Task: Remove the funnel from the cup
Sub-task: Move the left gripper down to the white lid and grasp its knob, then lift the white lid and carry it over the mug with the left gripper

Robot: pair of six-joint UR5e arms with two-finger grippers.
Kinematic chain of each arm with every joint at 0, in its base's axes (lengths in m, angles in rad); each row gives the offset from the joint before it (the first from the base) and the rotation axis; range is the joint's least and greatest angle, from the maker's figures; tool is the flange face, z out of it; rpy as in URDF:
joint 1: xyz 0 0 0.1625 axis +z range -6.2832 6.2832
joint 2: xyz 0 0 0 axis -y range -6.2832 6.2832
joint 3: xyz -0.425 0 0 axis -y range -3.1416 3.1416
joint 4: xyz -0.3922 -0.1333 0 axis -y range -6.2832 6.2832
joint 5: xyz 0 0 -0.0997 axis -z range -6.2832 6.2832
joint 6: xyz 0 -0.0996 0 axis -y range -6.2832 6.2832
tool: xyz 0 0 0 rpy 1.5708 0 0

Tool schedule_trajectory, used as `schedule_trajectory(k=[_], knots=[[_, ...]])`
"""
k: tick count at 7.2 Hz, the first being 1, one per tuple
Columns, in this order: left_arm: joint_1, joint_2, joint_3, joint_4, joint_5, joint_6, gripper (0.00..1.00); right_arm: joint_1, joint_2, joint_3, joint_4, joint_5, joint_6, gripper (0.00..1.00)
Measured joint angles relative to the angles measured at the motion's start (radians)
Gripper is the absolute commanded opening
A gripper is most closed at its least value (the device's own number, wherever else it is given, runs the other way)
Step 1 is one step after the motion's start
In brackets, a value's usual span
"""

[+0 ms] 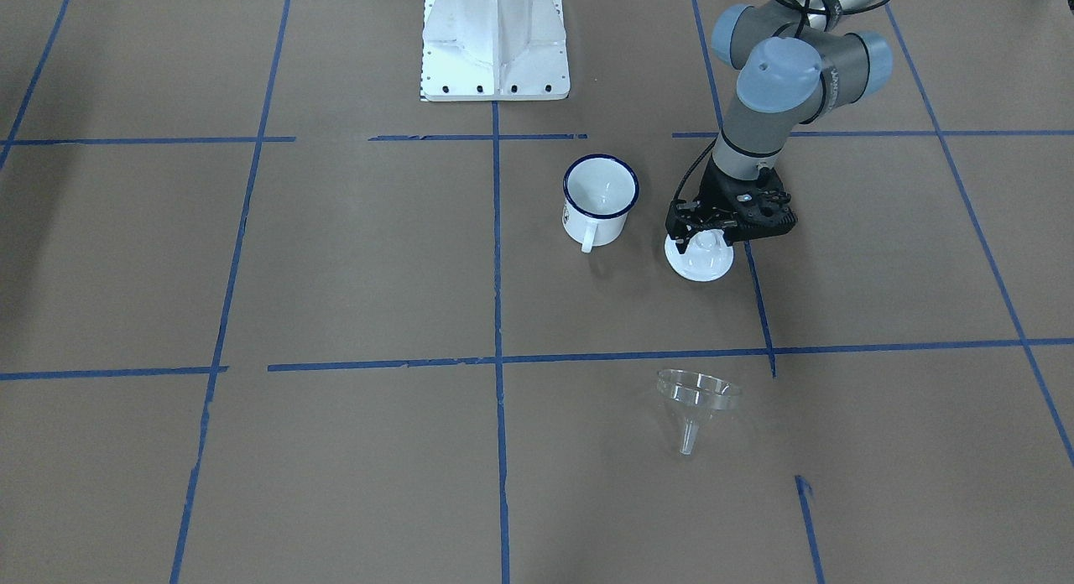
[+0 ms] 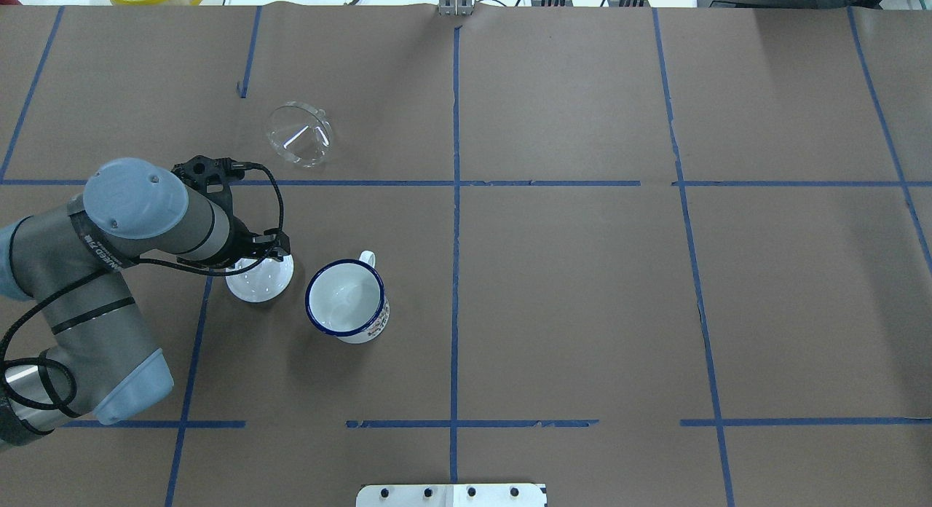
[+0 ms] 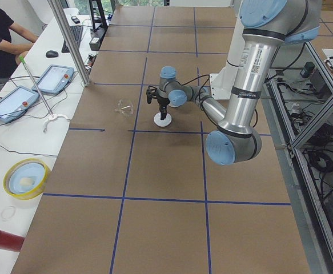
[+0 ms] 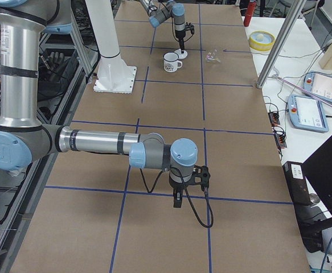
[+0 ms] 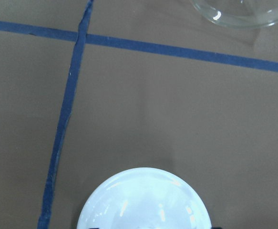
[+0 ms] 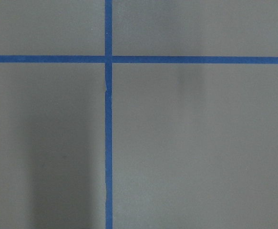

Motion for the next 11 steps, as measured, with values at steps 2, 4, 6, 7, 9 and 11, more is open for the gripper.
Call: schedule_trajectory(k=[2,4,6,7,9,11], knots=[[0.001,0.001,-0.005,0.001,0.001,-0.001,0.46,0.0,0.0,0.0,0.0,0.0,0.0,1.0],[0.0,0.01,-0.028,0.012,0.003,0.001,0.37,0.0,0.0,0.0,0.0,0.0,0.0,1.0],[-0.001,0.012,-0.037,0.03,0.004,0.001,0.11,0.0,0.0,0.0,0.0,0.0,0.0,1.0],[-0.001,0.012,-0.039,0.033,0.004,0.001,0.02,0.0,0.0,0.0,0.0,0.0,0.0,1.0],[-0.008,0.013,-0.061,0.048,0.004,0.001,0.0,0.0,0.0,0.0,0.0,0.0,0.0,1.0],[-0.025,0.005,-0.169,0.19,0.004,0.009,0.0,0.0,0.0,0.0,0.0,0.0,0.0,1.0]])
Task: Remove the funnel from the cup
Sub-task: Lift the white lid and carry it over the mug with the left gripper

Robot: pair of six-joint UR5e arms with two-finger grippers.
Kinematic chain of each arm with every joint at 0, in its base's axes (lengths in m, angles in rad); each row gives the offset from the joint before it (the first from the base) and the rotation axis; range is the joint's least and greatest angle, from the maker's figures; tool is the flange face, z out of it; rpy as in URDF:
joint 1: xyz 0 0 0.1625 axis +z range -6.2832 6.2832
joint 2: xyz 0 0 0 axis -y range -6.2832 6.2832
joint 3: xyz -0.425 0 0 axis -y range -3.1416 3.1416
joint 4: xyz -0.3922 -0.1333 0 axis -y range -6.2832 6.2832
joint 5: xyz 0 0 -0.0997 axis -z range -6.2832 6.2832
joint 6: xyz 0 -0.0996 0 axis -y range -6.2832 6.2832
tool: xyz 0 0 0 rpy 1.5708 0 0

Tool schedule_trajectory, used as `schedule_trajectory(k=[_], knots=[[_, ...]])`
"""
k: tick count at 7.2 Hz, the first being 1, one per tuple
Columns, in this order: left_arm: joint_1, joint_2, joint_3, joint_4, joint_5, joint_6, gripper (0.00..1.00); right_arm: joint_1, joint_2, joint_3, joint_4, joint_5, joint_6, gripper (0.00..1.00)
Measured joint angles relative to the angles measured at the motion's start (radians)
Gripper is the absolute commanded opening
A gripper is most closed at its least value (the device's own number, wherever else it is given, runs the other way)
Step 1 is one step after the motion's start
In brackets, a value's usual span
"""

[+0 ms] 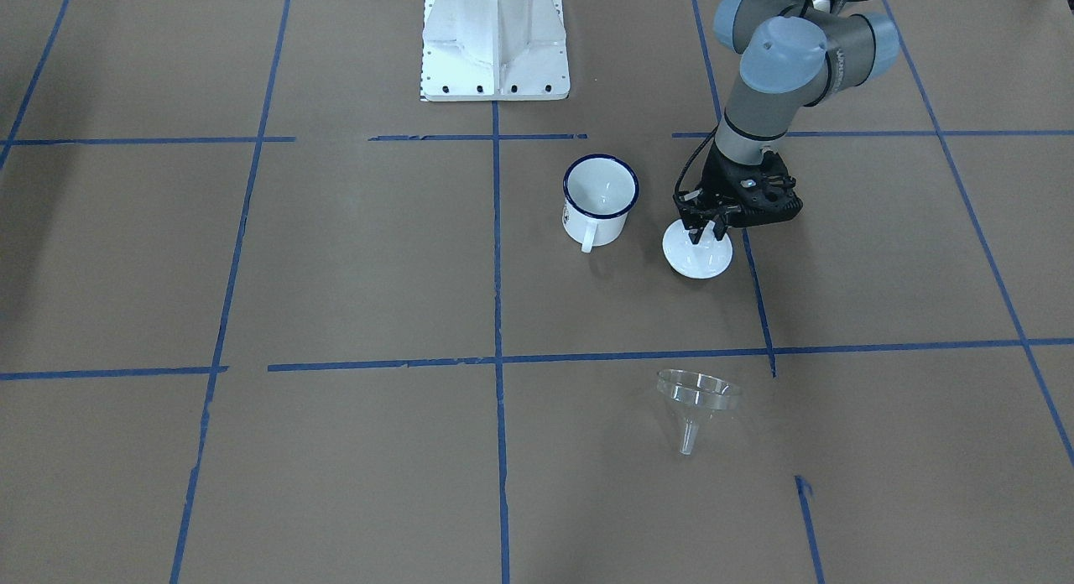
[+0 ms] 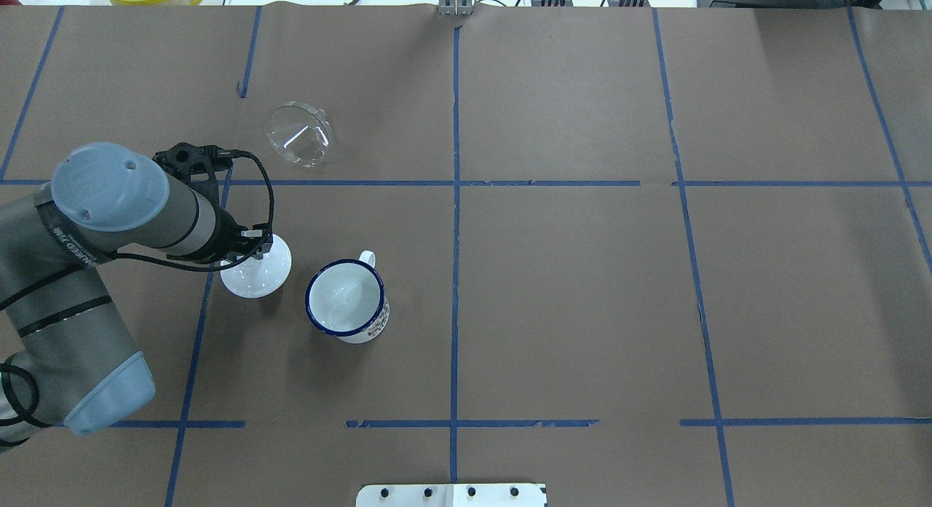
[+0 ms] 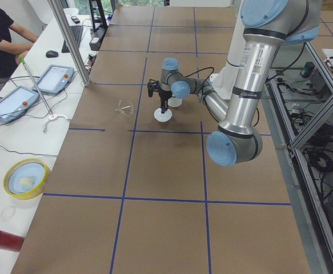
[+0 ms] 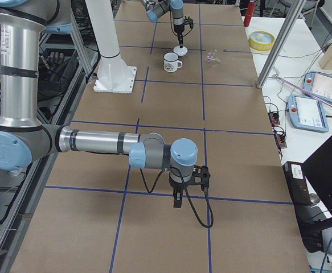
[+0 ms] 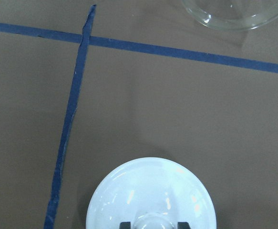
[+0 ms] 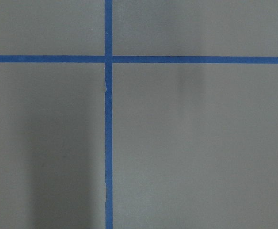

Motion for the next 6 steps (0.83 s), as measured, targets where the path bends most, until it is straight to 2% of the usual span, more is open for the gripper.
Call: schedule_trajectory(k=[2,3,4,6], knots=[[-0.036,-0.042,-0.134,0.199,-0.004,0.004,0.0,0.0,0.0,0.0,0.0,0.0,0.0,1.0],[-0.043,-0.099,-0.174,0.307,-0.023,0.004,0.0,0.0,0.0,0.0,0.0,0.0,0.0,1.0],[-0.044,-0.166,-0.19,0.394,-0.055,-0.001,0.0,0.0,0.0,0.0,0.0,0.0,0.0,1.0],[-0.029,-0.265,-0.181,0.458,-0.108,-0.057,0.0,0.0,0.0,0.0,0.0,0.0,0.0,1.0]])
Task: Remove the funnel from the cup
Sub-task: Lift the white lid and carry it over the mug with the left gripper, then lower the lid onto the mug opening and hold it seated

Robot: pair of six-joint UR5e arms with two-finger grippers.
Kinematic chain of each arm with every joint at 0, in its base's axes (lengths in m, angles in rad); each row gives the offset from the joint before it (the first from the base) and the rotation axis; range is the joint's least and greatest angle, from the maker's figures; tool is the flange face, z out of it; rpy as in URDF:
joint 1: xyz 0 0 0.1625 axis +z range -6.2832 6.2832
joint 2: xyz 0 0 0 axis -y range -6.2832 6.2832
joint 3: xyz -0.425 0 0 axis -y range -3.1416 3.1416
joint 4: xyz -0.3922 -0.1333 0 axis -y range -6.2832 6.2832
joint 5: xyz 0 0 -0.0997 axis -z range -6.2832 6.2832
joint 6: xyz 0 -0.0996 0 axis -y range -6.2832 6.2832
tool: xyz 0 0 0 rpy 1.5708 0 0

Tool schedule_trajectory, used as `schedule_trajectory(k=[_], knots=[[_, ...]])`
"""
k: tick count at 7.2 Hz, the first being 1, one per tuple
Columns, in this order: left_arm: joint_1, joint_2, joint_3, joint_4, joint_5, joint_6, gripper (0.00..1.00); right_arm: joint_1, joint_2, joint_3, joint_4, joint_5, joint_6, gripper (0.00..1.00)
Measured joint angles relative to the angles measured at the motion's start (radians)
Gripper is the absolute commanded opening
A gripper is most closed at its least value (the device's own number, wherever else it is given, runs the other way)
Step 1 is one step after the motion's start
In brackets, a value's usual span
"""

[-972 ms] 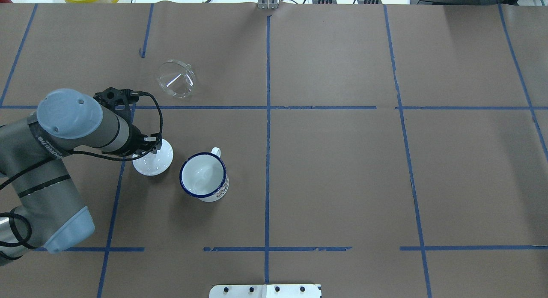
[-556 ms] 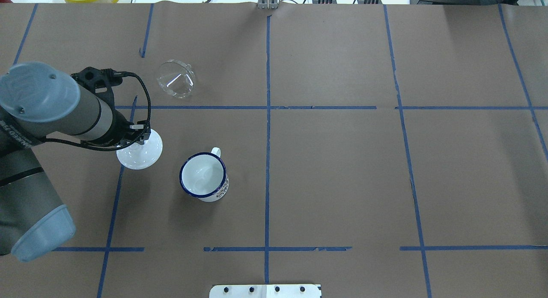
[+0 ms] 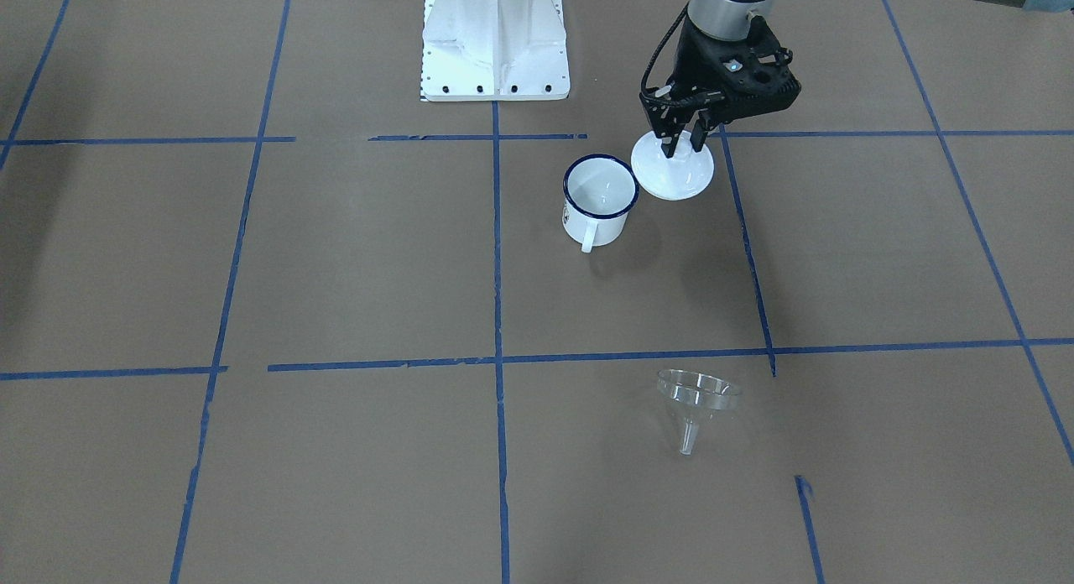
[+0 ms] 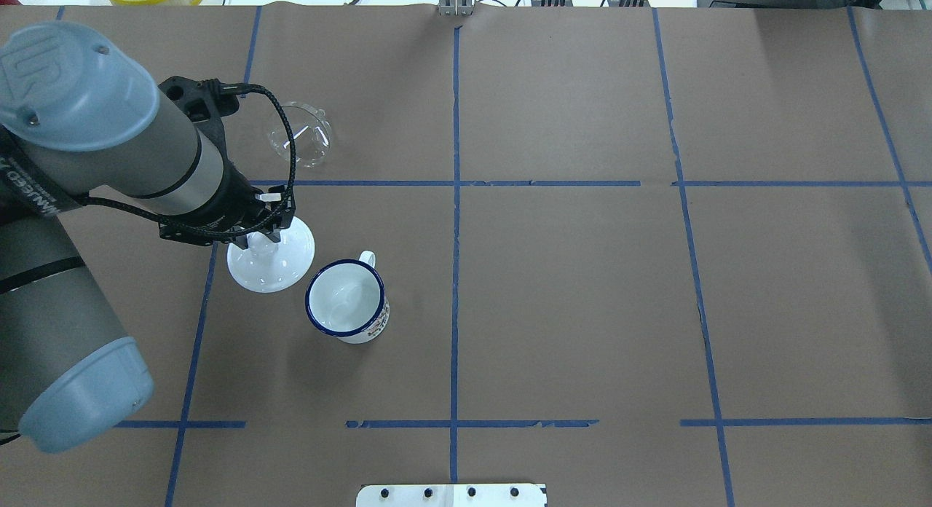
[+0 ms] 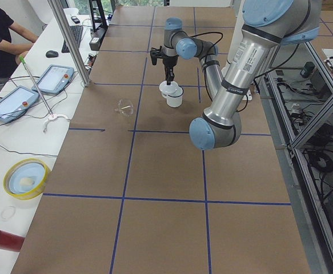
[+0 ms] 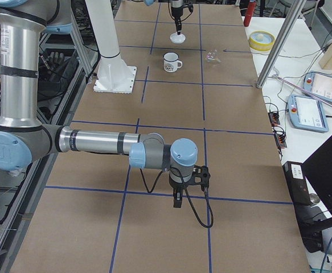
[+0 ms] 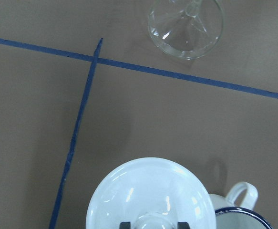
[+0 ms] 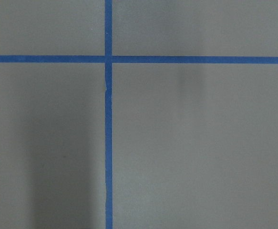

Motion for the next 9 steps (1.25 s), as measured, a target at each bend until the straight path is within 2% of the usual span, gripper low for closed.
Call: schedule_trajectory(k=[2,4,9], knots=[[0.05,-0.072,0.062,-0.006,-0.01,-0.057,0.0,0.0,0.0,0.0,0.0,0.0,0.0,1.0],[0.075,-0.095,0.137,-0.055,-0.007,-0.069,0.0,0.0,0.0,0.0,0.0,0.0,0.0,1.0],[0.108,-0.027,0.157,-0.192,0.035,-0.147,0.0,0.0,0.0,0.0,0.0,0.0,0.0,1.0]])
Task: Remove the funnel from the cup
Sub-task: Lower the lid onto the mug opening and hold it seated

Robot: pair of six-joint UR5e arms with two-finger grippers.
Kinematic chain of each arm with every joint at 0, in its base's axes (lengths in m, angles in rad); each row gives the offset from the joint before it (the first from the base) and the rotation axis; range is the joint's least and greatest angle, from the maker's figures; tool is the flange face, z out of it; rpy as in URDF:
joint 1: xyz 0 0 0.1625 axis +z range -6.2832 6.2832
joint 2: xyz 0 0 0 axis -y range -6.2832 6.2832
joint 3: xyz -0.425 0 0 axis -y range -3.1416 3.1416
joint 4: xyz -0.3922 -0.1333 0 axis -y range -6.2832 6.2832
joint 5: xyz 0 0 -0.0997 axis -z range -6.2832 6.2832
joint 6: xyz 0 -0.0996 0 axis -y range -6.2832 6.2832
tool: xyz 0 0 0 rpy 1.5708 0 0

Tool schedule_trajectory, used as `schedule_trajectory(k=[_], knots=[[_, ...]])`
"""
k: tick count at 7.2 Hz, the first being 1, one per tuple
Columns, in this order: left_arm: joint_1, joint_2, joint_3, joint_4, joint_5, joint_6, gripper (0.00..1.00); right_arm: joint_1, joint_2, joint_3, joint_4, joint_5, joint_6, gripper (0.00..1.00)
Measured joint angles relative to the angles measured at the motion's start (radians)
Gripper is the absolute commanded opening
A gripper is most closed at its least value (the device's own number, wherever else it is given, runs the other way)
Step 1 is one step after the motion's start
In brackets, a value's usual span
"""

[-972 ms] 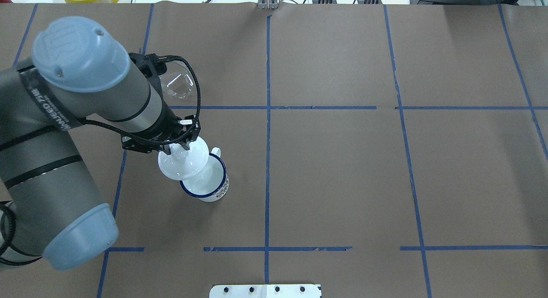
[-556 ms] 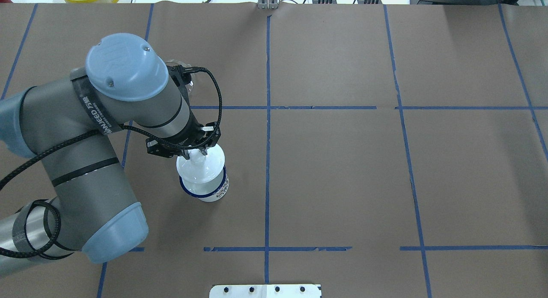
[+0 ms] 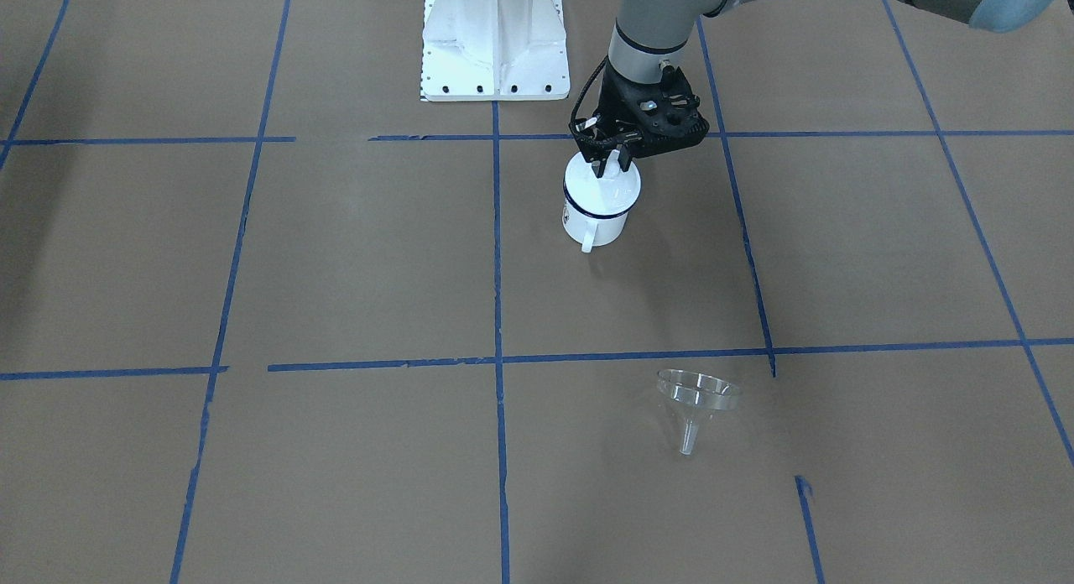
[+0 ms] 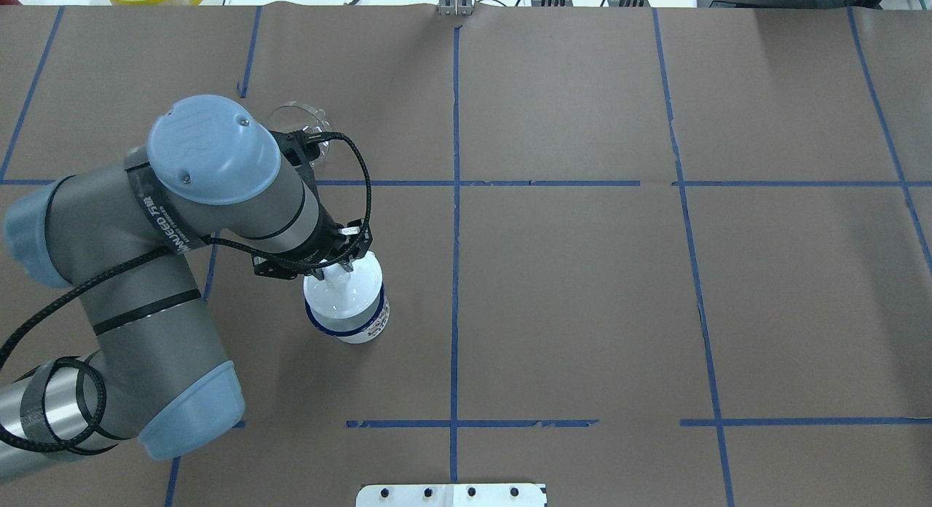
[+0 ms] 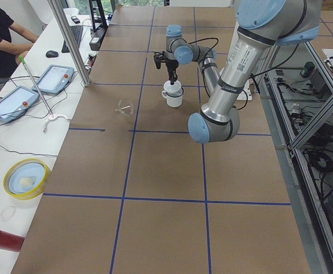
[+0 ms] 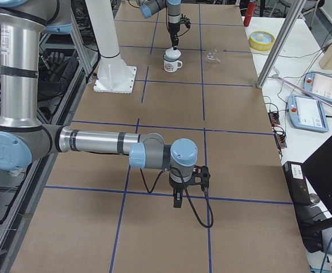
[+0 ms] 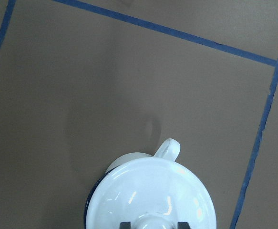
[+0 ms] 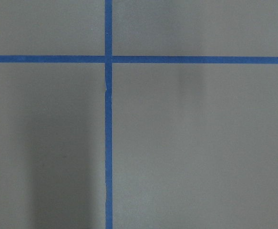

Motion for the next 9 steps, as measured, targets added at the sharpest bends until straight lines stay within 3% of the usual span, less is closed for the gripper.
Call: schedule_trajectory(k=[9], knots=[[0.047,0.036,-0.014,-0.005,0.034,-0.021,0.0,0.0,0.0,0.0,0.0,0.0,0.0,1.0]])
